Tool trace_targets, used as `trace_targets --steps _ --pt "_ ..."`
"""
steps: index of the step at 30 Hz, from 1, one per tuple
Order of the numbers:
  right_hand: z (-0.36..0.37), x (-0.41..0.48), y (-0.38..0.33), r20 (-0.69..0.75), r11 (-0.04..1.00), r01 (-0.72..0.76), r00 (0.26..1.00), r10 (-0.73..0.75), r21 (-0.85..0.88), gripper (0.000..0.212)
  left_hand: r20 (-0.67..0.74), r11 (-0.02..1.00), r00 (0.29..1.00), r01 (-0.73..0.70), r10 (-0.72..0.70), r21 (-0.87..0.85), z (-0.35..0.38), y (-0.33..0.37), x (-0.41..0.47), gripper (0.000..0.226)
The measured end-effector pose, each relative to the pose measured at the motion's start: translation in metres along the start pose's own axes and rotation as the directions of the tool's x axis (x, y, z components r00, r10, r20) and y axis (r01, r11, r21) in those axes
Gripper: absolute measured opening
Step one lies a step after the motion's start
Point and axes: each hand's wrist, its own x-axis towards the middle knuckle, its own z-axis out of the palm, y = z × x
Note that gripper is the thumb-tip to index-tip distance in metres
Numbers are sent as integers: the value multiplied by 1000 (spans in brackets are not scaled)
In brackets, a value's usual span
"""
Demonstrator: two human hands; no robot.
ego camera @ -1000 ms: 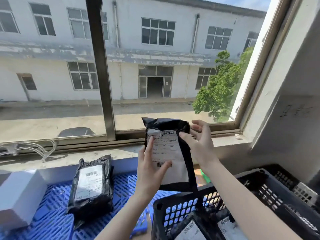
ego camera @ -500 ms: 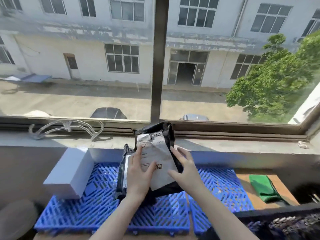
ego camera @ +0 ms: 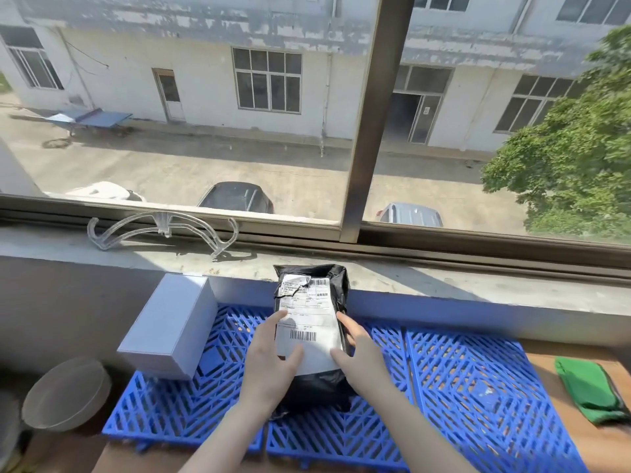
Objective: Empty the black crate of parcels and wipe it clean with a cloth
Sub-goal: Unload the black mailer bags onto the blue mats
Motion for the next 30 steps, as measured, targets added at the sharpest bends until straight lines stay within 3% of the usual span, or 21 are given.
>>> trace_targets --steps 7,13,21,30 --pt "26 10 20 13 999 -47 999 47 16 61 134 998 990 48 -53 39 9 -29 6 50" --pt "31 9 36 -51 987 -133 989 138 90 56 197 999 980 32 -30 -7 14 -38 7 59" --pt "24 9 48 -2 960 -191 981 195 207 56 278 995 959 74 -51 -73 35 -32 10 66" --pt "28 15 48 95 957 -196 979 180 212 65 320 999 947 38 -38 8 30 -39 21 65"
